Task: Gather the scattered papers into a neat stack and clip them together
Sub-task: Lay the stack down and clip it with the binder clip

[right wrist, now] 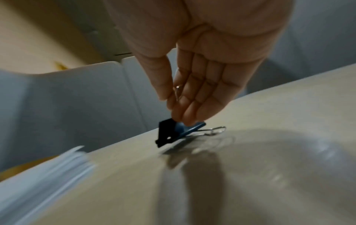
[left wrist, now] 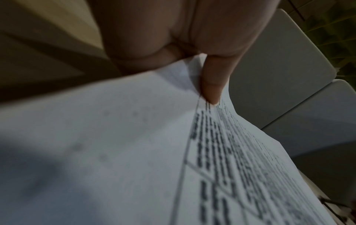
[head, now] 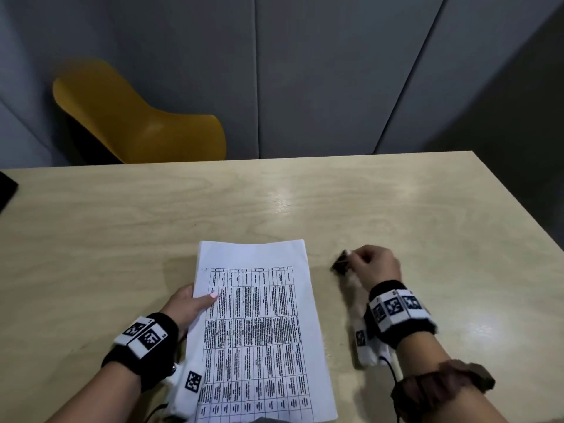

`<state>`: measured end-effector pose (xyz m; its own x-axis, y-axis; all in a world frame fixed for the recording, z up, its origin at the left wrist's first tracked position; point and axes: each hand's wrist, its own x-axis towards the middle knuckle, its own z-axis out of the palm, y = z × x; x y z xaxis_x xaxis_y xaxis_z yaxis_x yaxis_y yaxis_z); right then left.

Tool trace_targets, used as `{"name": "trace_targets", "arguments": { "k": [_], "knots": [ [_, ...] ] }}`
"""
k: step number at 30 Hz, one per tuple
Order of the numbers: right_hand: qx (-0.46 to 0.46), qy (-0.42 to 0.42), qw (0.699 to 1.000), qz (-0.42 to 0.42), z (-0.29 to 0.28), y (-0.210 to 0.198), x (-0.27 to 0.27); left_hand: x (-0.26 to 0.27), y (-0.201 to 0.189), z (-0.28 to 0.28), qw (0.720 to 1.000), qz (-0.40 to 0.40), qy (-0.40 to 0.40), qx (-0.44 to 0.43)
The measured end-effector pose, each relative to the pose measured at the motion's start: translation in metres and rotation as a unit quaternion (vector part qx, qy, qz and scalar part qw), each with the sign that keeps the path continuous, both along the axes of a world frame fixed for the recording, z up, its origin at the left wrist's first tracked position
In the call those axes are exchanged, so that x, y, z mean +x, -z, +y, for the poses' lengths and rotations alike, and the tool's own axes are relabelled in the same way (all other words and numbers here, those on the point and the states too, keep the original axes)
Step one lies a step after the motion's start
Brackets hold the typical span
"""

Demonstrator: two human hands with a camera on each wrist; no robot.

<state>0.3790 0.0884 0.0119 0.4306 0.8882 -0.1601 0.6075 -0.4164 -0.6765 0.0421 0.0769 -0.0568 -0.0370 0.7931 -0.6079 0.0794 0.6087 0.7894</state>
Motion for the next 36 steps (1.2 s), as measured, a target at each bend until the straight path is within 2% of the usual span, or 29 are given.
{"name": "trace_targets", "arguments": {
  "k": [2,4,6,8,10,13,15,17,19,21,28,36],
  "knots": [
    [0.011,-0.122,0.992,0.026,-0.008,-0.007,-0.03,0.002,-0.004,-0.004,1.0,0.004,-0.002,0.007],
    [0.012,-0.241,0.97,0.041,-0.012,-0.012,-0.056,0.003,-0.006,-0.008,1.0,0.008,-0.001,0.014],
    [-0.002,-0.321,0.947,0.023,-0.013,-0.014,-0.079,0.004,-0.009,-0.011,1.0,0.016,-0.006,0.023],
    [-0.013,-0.361,0.932,-0.024,-0.015,-0.011,-0.097,0.005,-0.009,-0.013,0.999,0.023,-0.011,0.029],
    [-0.016,-0.347,0.936,-0.063,-0.017,-0.003,-0.106,0.004,-0.008,-0.015,0.999,0.027,-0.013,0.033],
    [-0.063,-0.259,0.961,-0.07,-0.017,0.004,-0.102,0.002,-0.007,-0.019,0.999,0.029,-0.012,0.035],
    [-0.114,-0.235,0.962,-0.08,-0.014,0.001,-0.096,0.0,-0.006,-0.02,0.999,0.035,-0.009,0.038],
    [-0.142,-0.23,0.961,-0.053,-0.011,-0.001,-0.091,0.001,-0.006,-0.021,0.998,0.037,-0.005,0.044],
    [-0.16,-0.232,0.959,0.009,-0.007,-0.005,-0.088,0.0,-0.004,-0.021,0.998,0.037,-0.003,0.046],
    [-0.163,-0.241,0.956,0.033,-0.002,-0.008,-0.086,-0.001,-0.002,-0.022,0.999,0.036,-0.002,0.041],
    [-0.15,-0.269,0.951,0.031,0.013,-0.02,-0.086,-0.003,0.0,-0.024,0.999,0.024,0.002,0.034],
    [-0.212,-0.327,0.921,-0.002,0.019,-0.031,-0.094,-0.001,-0.001,-0.025,0.999,0.028,0.003,0.038]
  ]
}}
